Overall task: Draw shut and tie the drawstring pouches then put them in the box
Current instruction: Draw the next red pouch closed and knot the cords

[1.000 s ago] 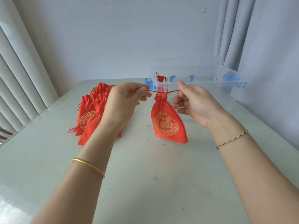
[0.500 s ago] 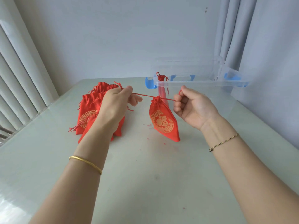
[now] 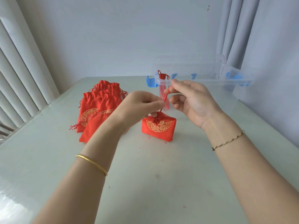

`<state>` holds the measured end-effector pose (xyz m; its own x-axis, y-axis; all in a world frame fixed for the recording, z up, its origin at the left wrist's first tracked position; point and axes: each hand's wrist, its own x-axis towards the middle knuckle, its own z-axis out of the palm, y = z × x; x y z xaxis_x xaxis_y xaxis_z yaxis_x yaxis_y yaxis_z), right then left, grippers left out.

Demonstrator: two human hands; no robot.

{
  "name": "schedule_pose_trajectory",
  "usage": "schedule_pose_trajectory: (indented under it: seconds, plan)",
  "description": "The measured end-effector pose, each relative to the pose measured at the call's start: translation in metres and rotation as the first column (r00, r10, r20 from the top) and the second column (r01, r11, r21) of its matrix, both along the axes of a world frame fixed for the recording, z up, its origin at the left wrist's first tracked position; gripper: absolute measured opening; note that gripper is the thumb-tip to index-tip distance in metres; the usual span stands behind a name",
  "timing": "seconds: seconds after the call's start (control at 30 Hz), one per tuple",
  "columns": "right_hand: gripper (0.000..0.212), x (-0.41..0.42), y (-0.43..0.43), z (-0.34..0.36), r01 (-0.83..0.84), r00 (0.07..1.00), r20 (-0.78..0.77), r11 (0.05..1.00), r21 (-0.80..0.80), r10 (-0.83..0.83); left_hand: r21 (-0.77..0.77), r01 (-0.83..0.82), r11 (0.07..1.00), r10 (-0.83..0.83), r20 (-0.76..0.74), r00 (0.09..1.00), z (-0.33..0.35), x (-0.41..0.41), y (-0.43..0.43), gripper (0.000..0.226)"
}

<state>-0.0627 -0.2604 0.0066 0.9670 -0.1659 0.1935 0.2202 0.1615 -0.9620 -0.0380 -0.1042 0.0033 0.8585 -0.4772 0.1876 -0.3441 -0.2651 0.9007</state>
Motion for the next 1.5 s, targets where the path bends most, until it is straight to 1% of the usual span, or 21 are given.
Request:
schedule_pose_trajectory:
  seconds: [0.1,0.23,0.3,0.37,0.4,0.53,0.63,0.7,0.77,0.83,0.9,1.0,1.07,1.13,1.17,1.27,1.3,1.33,1.37,1.43,1.5]
  plan:
    - [0.023,-0.002,0.006,0.000,-0.029,0.999,0.026,0.998,-0.063,0.031,0.028,-0.010,1.000,0.009,0.035,0.999,0.002,-0.005,-0.004,0.014]
    - [0.042,-0.003,0.006,0.000,-0.031,0.995,-0.101,0.989,-0.144,0.016,-0.020,-0.008,1.000,0.008,-0.007,1.000,0.001,-0.002,-0.003,0.018]
    - [0.034,-0.004,0.007,0.000,-0.074,0.988,-0.149,0.982,-0.175,0.048,-0.048,-0.006,0.999,0.004,-0.035,0.999,0.000,0.000,-0.002,0.021]
    - [0.017,-0.005,0.009,0.000,-0.095,0.987,-0.146,0.969,-0.227,0.062,-0.070,-0.007,0.998,0.003,-0.049,0.999,0.000,0.001,-0.001,0.021]
    - [0.014,-0.005,0.010,0.000,-0.098,0.988,-0.139,0.960,-0.262,0.063,-0.071,-0.007,0.997,0.004,-0.051,0.999,-0.001,0.002,-0.001,0.019]
    - [0.017,-0.006,0.011,-0.002,-0.137,0.986,-0.130,0.937,-0.320,0.100,-0.073,-0.009,0.997,0.004,-0.057,0.998,-0.002,0.003,-0.001,0.021]
    - [0.017,-0.005,0.009,-0.002,-0.111,0.990,-0.118,0.938,-0.330,0.076,-0.090,0.000,0.996,-0.006,-0.073,0.997,-0.002,0.002,-0.002,0.021]
    - [0.017,-0.004,0.008,-0.002,-0.098,0.992,-0.102,0.939,-0.330,0.068,-0.106,-0.024,0.994,0.016,-0.079,0.997,-0.003,0.002,-0.002,0.018]
    - [0.016,-0.005,0.007,-0.004,-0.091,0.995,-0.075,0.924,-0.371,0.068,-0.129,-0.085,0.988,0.073,-0.089,0.993,-0.004,0.002,-0.003,0.016]
    - [0.016,-0.005,0.009,-0.006,-0.046,0.999,-0.012,0.878,-0.476,0.046,-0.150,-0.150,0.977,0.135,-0.104,0.985,-0.004,0.002,-0.003,0.015]
    - [0.022,-0.002,0.013,-0.010,0.029,0.997,0.076,0.825,-0.565,0.017,-0.164,-0.196,0.967,0.179,-0.112,0.977,-0.004,0.003,-0.003,0.016]
    - [0.026,0.001,0.017,-0.013,0.160,0.980,0.195,0.761,-0.629,-0.045,-0.156,-0.229,0.961,0.215,-0.104,0.971,-0.004,0.004,-0.003,0.014]
    - [0.020,-0.001,0.019,-0.013,0.220,0.967,0.247,0.721,-0.657,-0.070,-0.154,-0.243,0.958,0.229,-0.104,0.968,-0.004,0.004,-0.003,0.013]
    - [0.008,-0.004,0.022,-0.013,0.240,0.958,0.283,0.695,-0.677,-0.054,-0.156,-0.259,0.953,0.245,-0.105,0.964,-0.003,0.005,-0.002,0.013]
    - [0.004,-0.006,0.023,-0.012,0.269,0.947,0.316,0.659,-0.702,-0.051,-0.161,-0.268,0.950,0.253,-0.109,0.961,-0.003,0.005,-0.002,0.013]
    - [0.006,-0.005,0.026,-0.015,0.379,0.908,0.418,0.494,-0.782,-0.034,-0.173,-0.284,0.943,0.266,-0.120,0.956,-0.003,0.006,-0.001,0.013]
    - [0.005,-0.004,0.026,-0.015,0.396,0.902,0.431,0.465,-0.792,-0.034,-0.183,-0.280,0.942,0.260,-0.126,0.957,-0.003,0.006,-0.001,0.011]
    - [0.005,-0.004,0.026,-0.015,0.399,0.902,0.429,0.463,-0.792,-0.043,-0.206,-0.271,0.940,0.245,-0.141,0.959,-0.002,0.006,-0.001,0.008]
    - [0.005,-0.004,0.026,-0.014,0.389,0.909,0.413,0.485,-0.783,-0.061,-0.242,-0.264,0.934,0.229,-0.162,0.960,-0.001,0.006,0.000,0.007]
    - [0.008,-0.003,0.023,-0.013,0.328,0.937,0.331,0.590,-0.738,-0.107,-0.305,-0.276,0.912,0.224,-0.195,0.955,0.002,0.008,0.003,0.012]
    - [0.011,0.000,0.019,-0.012,0.244,0.969,0.198,0.730,-0.638,-0.150,-0.281,-0.324,0.903,0.294,-0.146,0.945,0.005,0.009,0.006,0.017]
